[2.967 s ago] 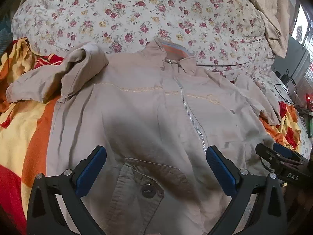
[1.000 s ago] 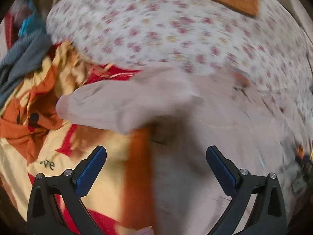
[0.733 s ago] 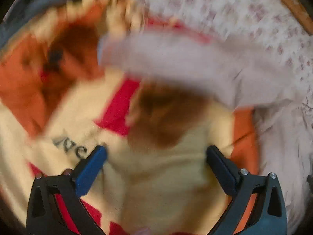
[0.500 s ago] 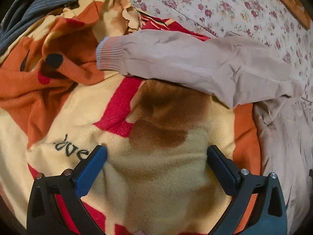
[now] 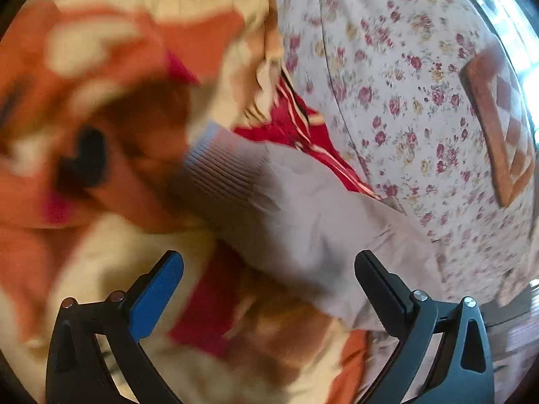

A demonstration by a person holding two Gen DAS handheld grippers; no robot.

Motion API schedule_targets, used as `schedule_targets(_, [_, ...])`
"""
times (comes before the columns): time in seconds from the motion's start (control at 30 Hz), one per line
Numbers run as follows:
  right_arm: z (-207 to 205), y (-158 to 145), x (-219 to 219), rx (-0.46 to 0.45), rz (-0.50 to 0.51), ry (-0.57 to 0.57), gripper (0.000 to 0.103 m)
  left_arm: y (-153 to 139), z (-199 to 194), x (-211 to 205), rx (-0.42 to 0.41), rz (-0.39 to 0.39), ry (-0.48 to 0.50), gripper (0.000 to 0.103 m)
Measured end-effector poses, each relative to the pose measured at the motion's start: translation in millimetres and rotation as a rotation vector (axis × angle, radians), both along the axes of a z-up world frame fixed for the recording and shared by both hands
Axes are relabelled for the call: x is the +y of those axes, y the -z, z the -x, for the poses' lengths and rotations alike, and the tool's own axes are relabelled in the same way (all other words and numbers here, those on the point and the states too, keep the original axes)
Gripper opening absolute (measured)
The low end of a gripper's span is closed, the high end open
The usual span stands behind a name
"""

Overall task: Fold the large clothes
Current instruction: 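Reach the left gripper to the jacket sleeve cuff and grasp it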

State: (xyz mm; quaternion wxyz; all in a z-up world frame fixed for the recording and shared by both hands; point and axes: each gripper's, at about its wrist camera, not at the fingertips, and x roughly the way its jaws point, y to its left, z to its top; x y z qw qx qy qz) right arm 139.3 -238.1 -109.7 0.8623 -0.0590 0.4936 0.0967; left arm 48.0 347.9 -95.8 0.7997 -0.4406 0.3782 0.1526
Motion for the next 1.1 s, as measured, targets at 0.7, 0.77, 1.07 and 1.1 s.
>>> schedule_targets(0.7, [-2.0,0.6,0.6,-0.016,0.0,-0.002,0.103,0.7,-16.4,-7.1,0.157,-0.183,-0.038,0.043])
schedule_targets(0.77, [-2.2,0.5,0.7,-0.016,0.0,-0.002,0.103,-17.7,-11.3,-10.6,0.136,-0.233,-0.065,0.033])
schedule_targets(1.07, [-2.2,0.7,0.5,-0.015,0.001,-0.002,0.103,-122.8,6.6,-14.3,0.077,-0.572,-0.14,0.0])
schedule_targets(1.1, [-1.9,0.8,0.7,-0.015,0.001,-0.002,0.103,-118.7,4.3,-11.8,0.069,-0.524,-0.111,0.0])
